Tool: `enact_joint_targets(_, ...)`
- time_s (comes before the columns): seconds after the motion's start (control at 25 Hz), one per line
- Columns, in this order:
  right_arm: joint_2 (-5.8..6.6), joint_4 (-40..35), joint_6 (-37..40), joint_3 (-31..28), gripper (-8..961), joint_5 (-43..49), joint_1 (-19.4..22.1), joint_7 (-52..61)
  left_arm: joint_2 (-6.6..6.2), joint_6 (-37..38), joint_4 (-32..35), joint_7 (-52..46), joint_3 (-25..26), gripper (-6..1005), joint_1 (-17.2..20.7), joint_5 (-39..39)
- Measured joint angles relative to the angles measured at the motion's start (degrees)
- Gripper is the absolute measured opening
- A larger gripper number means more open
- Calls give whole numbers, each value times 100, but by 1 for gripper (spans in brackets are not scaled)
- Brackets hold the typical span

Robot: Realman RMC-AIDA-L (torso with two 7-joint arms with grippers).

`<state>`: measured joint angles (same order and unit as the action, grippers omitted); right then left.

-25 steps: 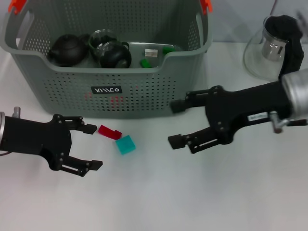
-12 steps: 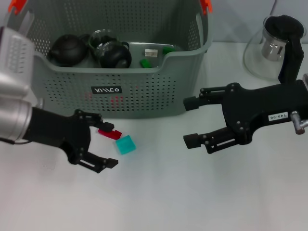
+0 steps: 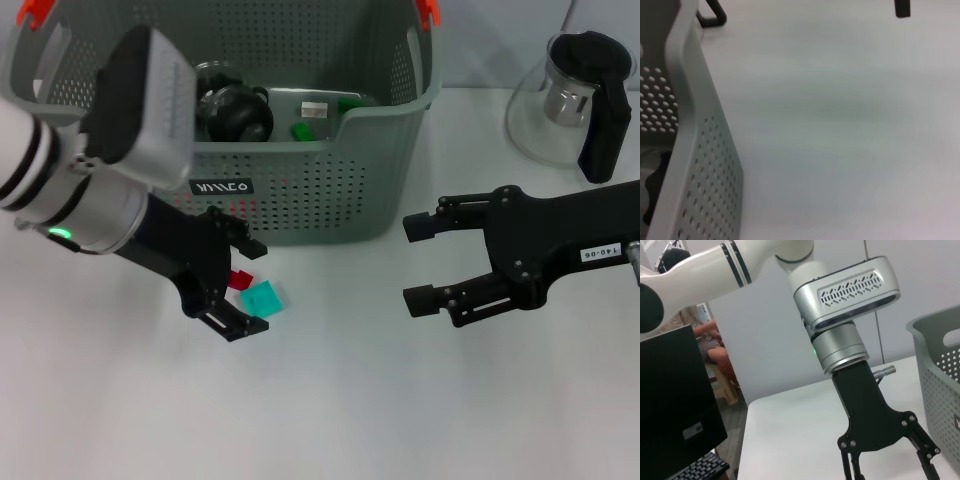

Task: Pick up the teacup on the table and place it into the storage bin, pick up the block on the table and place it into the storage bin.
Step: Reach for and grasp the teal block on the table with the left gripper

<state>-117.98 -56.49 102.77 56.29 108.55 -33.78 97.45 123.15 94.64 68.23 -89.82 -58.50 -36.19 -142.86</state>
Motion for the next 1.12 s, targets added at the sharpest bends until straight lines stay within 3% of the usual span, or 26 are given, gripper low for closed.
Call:
enact_joint_targets(0.2,11,0,-10,-7,927,0,35,71,108,-88,189,-273,-312,842,-99,-257)
enact_joint_targets(0.56,12,34,-30,-13,927,0,47,71,123,-906,102,-784,-1396,840,0,-498)
enact_joint_targets(1.12,3,153,-27,-10,927,81,74,10,122,-1882,-558,-1267,-1930,836,-152,-785)
